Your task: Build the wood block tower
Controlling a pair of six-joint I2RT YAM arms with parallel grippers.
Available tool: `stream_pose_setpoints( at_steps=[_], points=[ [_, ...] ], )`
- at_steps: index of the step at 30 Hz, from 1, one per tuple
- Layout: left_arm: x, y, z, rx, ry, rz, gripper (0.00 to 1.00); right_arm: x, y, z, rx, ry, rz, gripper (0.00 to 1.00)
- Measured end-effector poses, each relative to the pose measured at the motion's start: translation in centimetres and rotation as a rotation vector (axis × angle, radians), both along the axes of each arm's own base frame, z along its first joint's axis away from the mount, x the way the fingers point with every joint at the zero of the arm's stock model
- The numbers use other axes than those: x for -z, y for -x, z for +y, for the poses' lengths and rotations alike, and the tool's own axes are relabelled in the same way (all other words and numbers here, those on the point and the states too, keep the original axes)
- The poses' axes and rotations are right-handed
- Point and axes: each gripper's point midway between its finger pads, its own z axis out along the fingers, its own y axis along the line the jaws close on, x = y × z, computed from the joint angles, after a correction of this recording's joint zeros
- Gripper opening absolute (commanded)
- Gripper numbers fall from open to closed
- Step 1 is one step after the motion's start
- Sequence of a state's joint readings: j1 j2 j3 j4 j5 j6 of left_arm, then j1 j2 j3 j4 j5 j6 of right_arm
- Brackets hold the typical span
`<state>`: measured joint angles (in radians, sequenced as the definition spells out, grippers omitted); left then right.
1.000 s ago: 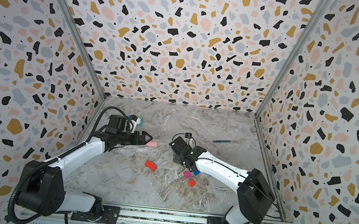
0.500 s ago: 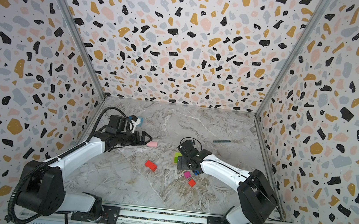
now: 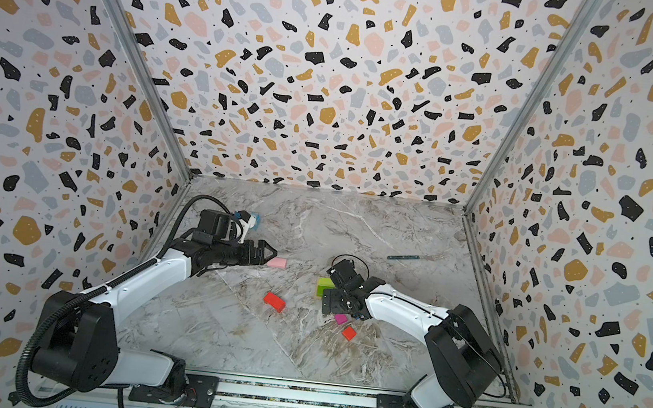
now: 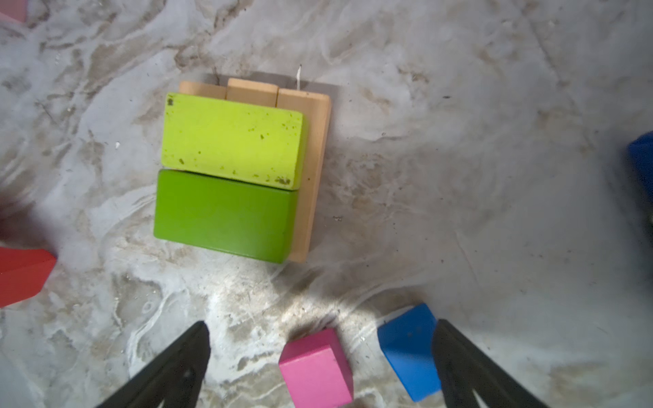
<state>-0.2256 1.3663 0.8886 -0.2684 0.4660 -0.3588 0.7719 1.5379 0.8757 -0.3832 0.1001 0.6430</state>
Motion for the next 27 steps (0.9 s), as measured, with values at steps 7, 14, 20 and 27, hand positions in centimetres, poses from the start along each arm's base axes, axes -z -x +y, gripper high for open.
stream_pose_setpoints(
  at_steps=[7, 14, 20, 27],
  points=[
    [0.0, 0.0, 0.0, 0.000, 0.000, 0.000, 0.98, 0.7, -0.4, 0.3, 0.009, -0.010, 0.002, 0.99],
    [0.0, 0.0, 0.0, 0.000, 0.000, 0.000, 0.98, 1.2, -0.7, 0.3, 0.015, -0.007, 0.005, 0.99],
    [0.0, 0.0, 0.0, 0.000, 0.000, 0.000, 0.98, 1.4, -0.9, 0.3, 0.025, -0.007, 0.004, 0.99],
    [0.0, 0.0, 0.0, 0.001, 0.000, 0.000, 0.98, 2.0, -0.8, 0.1, 0.037, 0.004, 0.016, 0.99]
  ],
)
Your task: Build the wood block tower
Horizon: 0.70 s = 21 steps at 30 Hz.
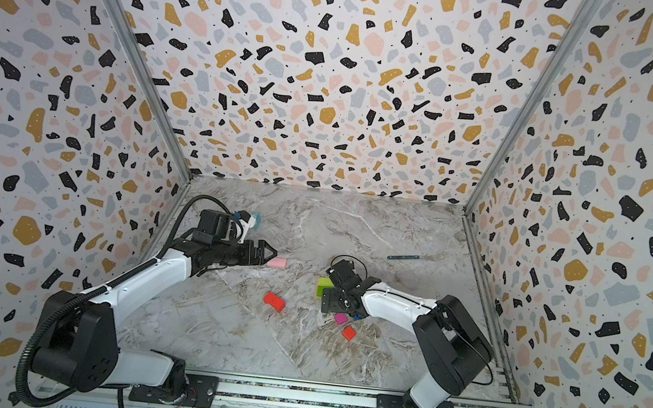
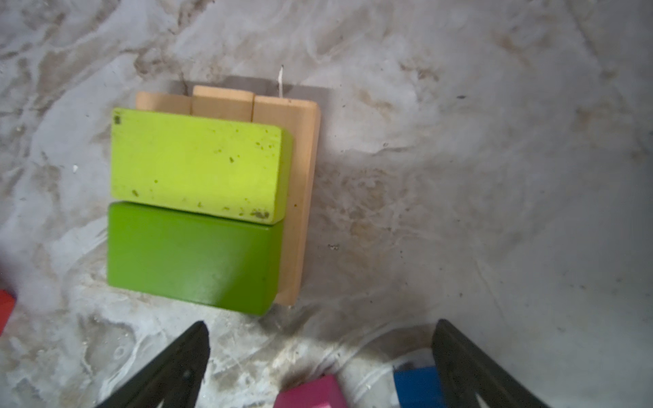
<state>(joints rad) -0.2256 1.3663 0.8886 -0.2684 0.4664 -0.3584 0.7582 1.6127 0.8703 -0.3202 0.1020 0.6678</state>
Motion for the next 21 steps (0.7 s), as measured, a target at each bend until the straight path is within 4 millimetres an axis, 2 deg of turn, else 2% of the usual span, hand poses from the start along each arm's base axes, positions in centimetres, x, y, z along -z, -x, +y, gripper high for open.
stream_pose_setpoints(
  at_steps=[21],
  points=[
    [-0.04, 0.06, -0.10, 0.007, 0.004, -0.001, 0.98, -0.31, -0.74, 0.32, 0.012, -0.011, -0.014, 0.99]
  ],
)
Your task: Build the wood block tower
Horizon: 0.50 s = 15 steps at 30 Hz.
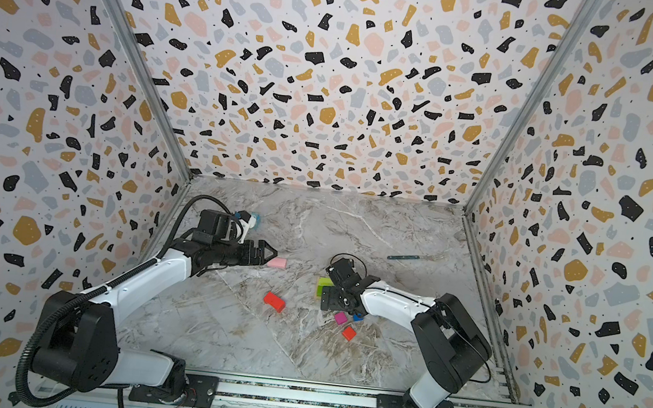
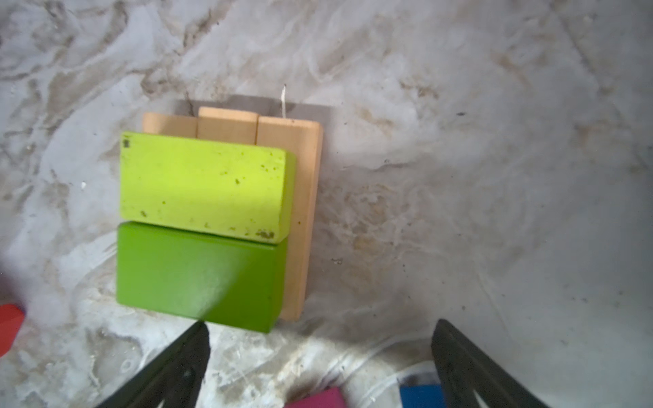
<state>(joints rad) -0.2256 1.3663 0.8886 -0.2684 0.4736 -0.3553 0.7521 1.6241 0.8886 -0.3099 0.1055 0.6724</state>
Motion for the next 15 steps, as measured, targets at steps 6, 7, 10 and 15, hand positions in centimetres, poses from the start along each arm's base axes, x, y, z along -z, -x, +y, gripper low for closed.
stream_pose_setpoints(
  at_steps=[6, 7, 10, 15],
  points=[
    [0.00, 0.00, -0.01, 0.000, 0.000, 0.000, 0.98, 0.13, -0.08, -0.03, 0.002, 0.005, 0.001, 0.99],
    [0.00, 0.00, -0.01, 0.000, 0.000, 0.000, 0.98, 0.17, -0.09, -0.02, 0.002, 0.006, 0.001, 0.99],
    [0.00, 0.00, -0.01, 0.000, 0.000, 0.000, 0.98, 0.33, -0.14, -0.07, 0.004, 0.011, 0.002, 0.99],
    [0.00, 0.00, -0.01, 0.000, 0.000, 0.000, 0.98, 0.21, -0.38, -0.03, 0.009, 0.014, -0.005, 0.99]
  ],
)
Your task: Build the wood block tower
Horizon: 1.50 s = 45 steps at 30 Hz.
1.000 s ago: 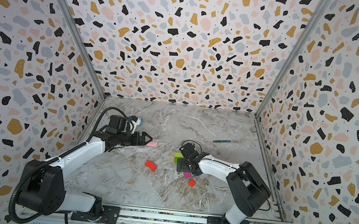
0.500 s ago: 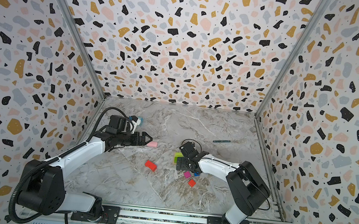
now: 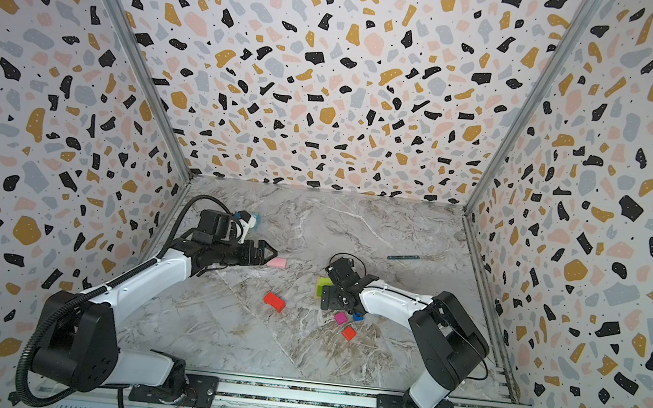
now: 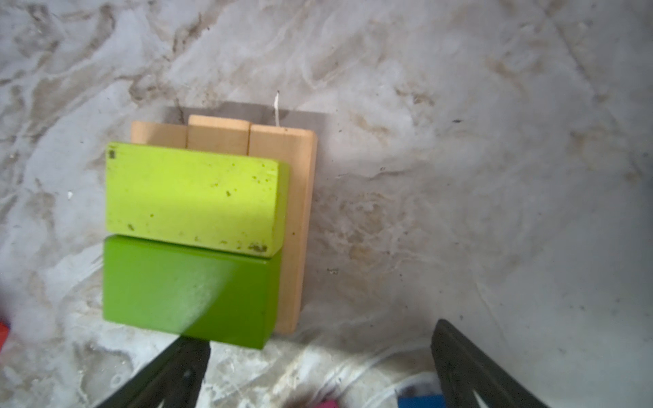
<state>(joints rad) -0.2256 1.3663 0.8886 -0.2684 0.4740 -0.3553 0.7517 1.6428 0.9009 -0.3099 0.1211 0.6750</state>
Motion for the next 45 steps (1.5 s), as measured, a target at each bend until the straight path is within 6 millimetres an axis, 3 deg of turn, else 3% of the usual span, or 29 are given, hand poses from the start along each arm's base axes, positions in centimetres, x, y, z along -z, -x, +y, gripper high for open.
stream_pose_setpoints(
  at_steps=[45],
  points=[
    [0.07, -0.01, 0.00, 0.000, -0.001, 0.002, 0.98, -0.19, -0.24, 0.06, 0.004, -0.003, -0.007, 0.97]
  ],
)
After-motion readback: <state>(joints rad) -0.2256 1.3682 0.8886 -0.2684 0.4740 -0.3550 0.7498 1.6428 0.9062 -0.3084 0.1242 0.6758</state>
